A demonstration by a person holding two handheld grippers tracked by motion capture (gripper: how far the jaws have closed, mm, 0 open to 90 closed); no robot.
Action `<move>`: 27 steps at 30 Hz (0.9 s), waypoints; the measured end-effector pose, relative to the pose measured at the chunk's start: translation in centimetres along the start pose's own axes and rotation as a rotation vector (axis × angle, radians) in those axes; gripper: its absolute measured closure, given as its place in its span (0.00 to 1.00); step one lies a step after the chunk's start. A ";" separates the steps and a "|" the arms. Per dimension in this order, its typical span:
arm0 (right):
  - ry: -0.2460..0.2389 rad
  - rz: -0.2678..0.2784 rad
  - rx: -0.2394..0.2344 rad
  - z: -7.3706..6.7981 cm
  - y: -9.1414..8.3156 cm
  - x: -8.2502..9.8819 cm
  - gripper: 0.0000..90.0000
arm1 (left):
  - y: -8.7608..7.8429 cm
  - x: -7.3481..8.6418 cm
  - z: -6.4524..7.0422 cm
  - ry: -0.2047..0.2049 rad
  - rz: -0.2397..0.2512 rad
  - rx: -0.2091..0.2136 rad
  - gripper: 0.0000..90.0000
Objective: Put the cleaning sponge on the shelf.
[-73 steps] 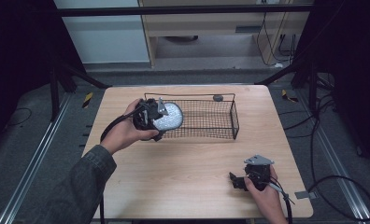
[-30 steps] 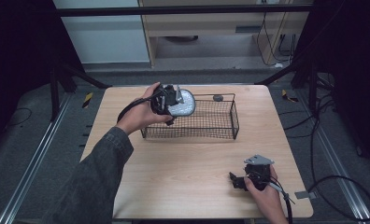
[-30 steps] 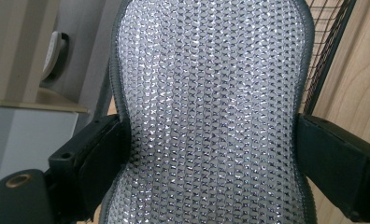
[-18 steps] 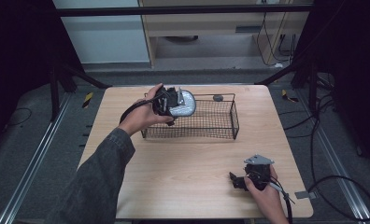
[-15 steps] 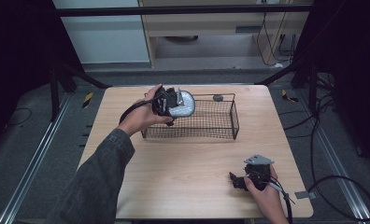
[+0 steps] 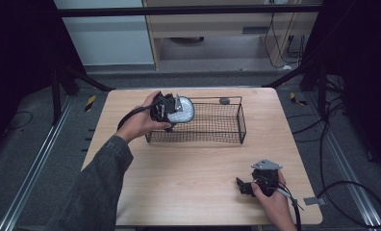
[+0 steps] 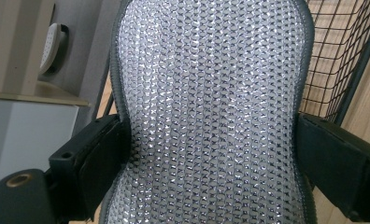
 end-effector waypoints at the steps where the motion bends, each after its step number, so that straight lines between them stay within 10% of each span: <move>1: 0.001 0.000 0.000 0.0 0.0 0.0 0.00 | 0.0 0.0 0.0 -0.001 0.002 -0.001 0.10; 27: 0.001 0.000 0.000 0.0 0.0 0.0 0.00 | 1.2 0.7 -0.5 -0.041 0.019 0.017 0.10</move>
Point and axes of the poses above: each handheld gripper's, and its own axes: y roughly forward along the jaws, x roughly out of its underside, z roughly to its right, the point moved 1 cm from there along y, roughly forward along the jaws, and after that the axes turned 2 degrees about -y, right-handed, at the moved point
